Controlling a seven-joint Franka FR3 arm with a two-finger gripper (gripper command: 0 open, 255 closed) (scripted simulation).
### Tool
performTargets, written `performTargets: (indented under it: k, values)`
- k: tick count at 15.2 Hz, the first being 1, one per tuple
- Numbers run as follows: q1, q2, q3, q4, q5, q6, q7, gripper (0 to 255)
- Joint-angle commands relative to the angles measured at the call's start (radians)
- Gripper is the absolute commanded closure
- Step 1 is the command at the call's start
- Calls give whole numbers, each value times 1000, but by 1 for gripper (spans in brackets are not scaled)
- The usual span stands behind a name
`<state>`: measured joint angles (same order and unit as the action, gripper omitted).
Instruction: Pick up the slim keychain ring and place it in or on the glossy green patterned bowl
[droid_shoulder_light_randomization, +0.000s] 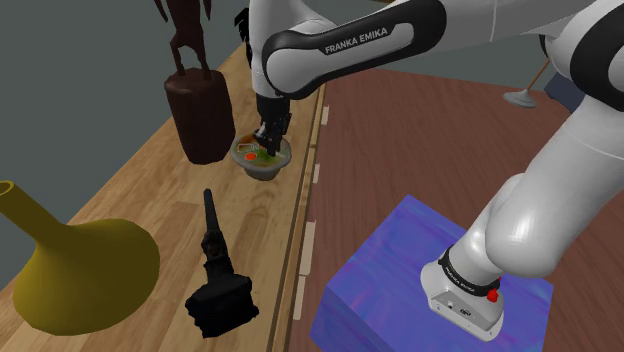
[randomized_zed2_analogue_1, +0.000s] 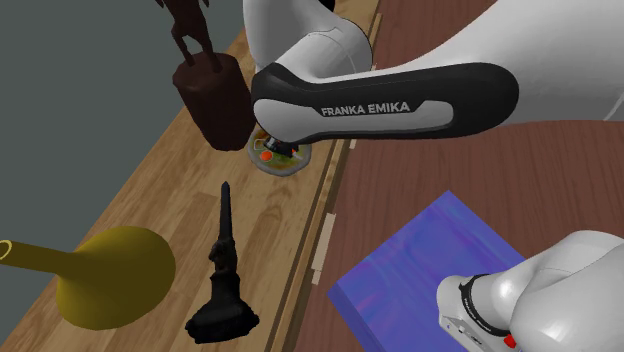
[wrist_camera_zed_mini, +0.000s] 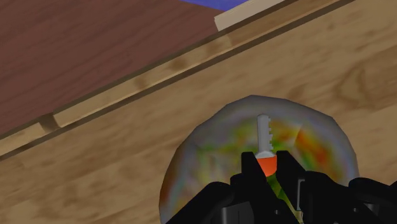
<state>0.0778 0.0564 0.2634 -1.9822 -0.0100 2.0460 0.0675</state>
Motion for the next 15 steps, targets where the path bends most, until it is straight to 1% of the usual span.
performTargets:
  k: [1,3,4,9,13,15]
  values:
    - [0,3,0,-3,0,1,0,255]
    - [0,3,0,-2,0,1,0,255]
    - [1,3,0,-1,0,-1,0,0]
    - [0,3,0,-3,0,1,0,0]
    - [-2,-29,-1,89,10,-122,-7,0]
    - [-2,-29,-1,89,10,-122,-7,0]
